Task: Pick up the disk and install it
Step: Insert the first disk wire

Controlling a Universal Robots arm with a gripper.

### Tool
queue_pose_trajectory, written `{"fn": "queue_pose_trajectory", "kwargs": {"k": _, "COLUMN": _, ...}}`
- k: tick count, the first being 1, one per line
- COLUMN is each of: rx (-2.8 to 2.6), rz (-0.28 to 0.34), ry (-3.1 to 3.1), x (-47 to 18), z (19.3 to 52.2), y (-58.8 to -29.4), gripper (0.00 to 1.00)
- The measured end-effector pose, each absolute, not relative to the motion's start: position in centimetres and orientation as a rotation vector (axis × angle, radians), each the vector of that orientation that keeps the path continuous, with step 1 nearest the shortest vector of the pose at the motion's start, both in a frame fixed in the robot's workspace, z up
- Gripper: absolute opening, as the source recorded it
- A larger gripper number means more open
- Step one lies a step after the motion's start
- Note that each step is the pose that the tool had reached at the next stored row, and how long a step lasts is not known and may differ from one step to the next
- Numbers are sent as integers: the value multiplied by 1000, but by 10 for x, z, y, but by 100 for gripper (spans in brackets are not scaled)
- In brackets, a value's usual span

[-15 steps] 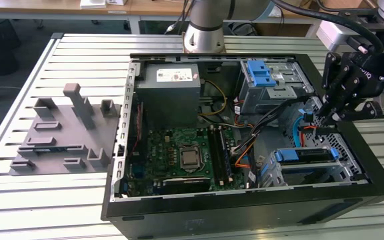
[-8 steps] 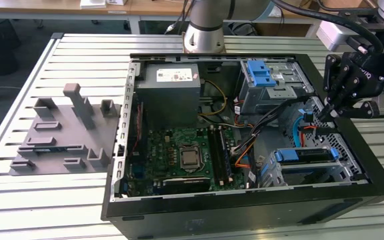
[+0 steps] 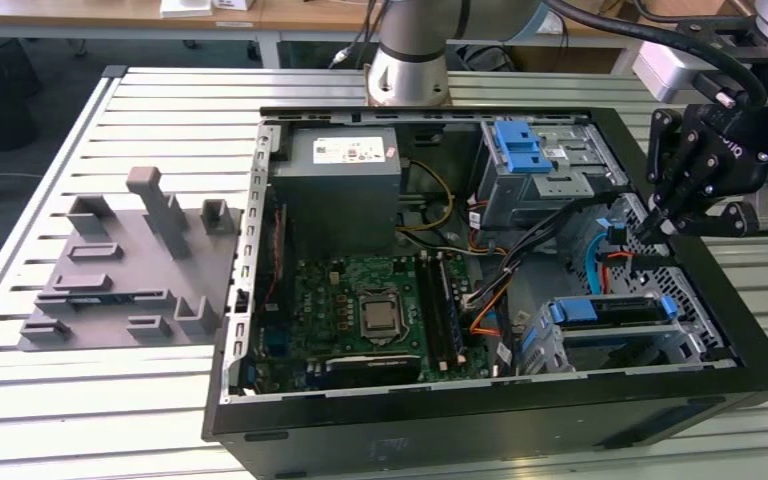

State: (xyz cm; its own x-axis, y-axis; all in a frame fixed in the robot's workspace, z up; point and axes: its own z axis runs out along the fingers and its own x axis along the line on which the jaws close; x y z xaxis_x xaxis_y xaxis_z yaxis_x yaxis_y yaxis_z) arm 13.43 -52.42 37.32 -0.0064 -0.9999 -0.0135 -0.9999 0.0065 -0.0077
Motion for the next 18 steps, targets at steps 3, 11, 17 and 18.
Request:
{"fn": "queue_pose_trajectory", "kwargs": {"k": 3, "rx": -2204, "rz": 7, "ry": 2218, "x": 134, "z": 373, "y": -524, "gripper": 11}}
{"fn": "queue_pose_trajectory", "kwargs": {"k": 11, "rx": -2203, "rz": 7, "ry": 2218, "x": 134, "z": 373, "y": -524, "gripper": 19}}
{"fn": "queue_pose_trajectory", "kwargs": {"k": 17, "rx": -2203, "rz": 8, "ry": 2217, "x": 134, "z": 373, "y": -524, "gripper": 19}}
{"fn": "queue_pose_trajectory", "kwargs": {"k": 18, "rx": -2203, "rz": 8, "ry": 2217, "x": 134, "z": 373, "y": -524, "gripper": 19}}
